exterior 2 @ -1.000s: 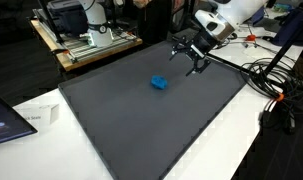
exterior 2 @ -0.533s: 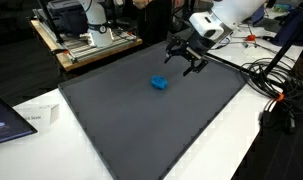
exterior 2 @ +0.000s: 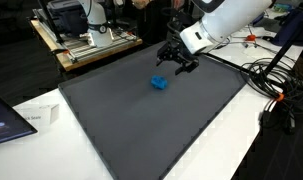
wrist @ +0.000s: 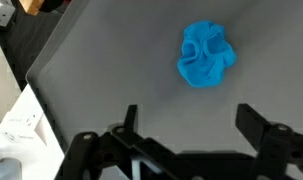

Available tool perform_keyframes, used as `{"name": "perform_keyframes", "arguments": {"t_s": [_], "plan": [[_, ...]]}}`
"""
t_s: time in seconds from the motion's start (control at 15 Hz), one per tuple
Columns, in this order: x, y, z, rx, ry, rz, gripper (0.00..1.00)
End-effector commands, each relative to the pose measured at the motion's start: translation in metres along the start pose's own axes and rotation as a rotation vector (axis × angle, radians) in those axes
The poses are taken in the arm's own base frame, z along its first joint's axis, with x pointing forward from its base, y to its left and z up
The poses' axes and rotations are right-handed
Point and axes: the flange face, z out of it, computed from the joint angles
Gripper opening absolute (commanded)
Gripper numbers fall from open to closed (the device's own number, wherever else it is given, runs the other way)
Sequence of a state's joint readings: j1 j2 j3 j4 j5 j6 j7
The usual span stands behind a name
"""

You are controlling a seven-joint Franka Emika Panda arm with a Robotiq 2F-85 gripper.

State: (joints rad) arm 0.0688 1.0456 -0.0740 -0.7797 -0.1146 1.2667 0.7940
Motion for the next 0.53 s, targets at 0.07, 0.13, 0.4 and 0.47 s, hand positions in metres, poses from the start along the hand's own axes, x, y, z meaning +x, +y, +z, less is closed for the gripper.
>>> {"name": "perform_keyframes", "arguments": {"t_s": [0.07, 0.13, 0.4, 0.47], "plan": [[0.017, 0.005, 0.01, 0.04, -0.075, -0.134, 1.0], [0.022, 0.007, 0.014, 0.051, -0.084, -0.156, 1.0], [0.037, 0.015, 0.022, 0.1, -0.113, -0.249, 1.0], [0.042, 0.017, 0.025, 0.114, -0.122, -0.276, 1.0]]}}
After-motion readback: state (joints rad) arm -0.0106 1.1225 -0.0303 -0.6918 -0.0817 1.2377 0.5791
